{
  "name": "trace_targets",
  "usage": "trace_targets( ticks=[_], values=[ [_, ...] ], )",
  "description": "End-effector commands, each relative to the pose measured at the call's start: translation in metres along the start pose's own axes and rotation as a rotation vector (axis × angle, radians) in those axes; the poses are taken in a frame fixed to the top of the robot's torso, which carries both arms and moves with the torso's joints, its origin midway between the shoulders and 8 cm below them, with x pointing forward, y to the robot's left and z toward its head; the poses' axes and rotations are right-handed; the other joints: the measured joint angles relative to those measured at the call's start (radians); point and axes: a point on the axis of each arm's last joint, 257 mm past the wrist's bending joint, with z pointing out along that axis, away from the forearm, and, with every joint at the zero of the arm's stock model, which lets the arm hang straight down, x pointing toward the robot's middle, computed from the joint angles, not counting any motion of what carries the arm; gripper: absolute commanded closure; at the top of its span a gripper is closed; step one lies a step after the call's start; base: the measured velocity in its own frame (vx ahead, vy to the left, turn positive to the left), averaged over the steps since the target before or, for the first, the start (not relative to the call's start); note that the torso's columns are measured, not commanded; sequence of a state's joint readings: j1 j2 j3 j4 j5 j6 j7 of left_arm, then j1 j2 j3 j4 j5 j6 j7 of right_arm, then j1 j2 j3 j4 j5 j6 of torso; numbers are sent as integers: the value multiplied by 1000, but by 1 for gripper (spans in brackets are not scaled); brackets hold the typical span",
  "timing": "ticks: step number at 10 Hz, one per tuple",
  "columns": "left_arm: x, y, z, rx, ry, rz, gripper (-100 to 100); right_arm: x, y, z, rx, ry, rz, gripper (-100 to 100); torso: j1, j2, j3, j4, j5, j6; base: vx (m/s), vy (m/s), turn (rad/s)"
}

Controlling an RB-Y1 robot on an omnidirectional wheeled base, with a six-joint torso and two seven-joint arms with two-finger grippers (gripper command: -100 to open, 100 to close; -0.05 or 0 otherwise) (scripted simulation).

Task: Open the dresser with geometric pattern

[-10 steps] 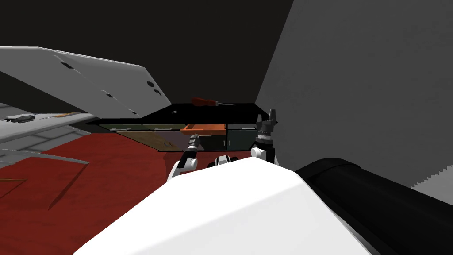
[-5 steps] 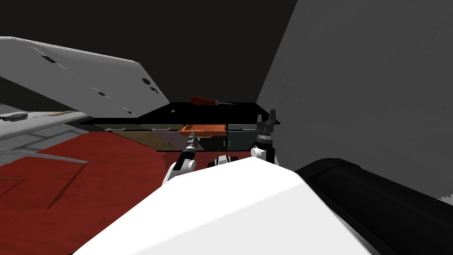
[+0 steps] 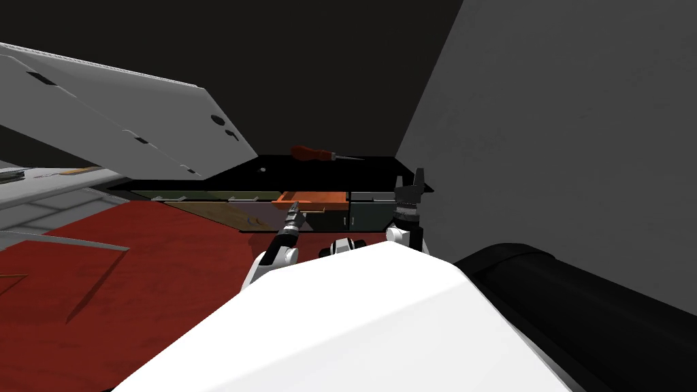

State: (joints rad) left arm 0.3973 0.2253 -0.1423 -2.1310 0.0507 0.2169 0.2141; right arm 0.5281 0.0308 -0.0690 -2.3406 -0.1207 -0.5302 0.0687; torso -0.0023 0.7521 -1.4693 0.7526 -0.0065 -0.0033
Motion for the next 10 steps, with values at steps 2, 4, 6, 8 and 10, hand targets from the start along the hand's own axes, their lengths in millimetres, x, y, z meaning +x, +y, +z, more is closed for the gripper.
trace_targets(
  ticks=[2, 4, 6, 8, 10],
  values=[
    [4, -28, -5, 44, 8, 4, -100, 0, 0, 0, 0, 0, 0, 0, 0, 2, 1, 2, -1, -1, 12, -4, 7],
    [1, -4, -8, -15, 0, -1, -100, 0, 0, 0, 0, 0, 0, 0, -2, 4, 2, 4, -2, 0, 17, -1, 0],
    [-1, 6, -9, -39, -5, -1, 0, 0, 0, 0, 0, 0, 0, 0, -1, -3, -1, -6, 3, 2, 4, 0, -1],
    [-2, 13, -10, -55, -9, 0, 0, 0, 0, 0, 0, 0, 0, 0, 0, -11, -5, -11, 4, 3, 0, 0, 0],
    [-3, 15, -11, -62, -12, 1, 0, 0, 0, 0, 0, 0, 0, 0, 1, -13, -6, -13, 6, 4, 0, 0, 0]
  ],
)
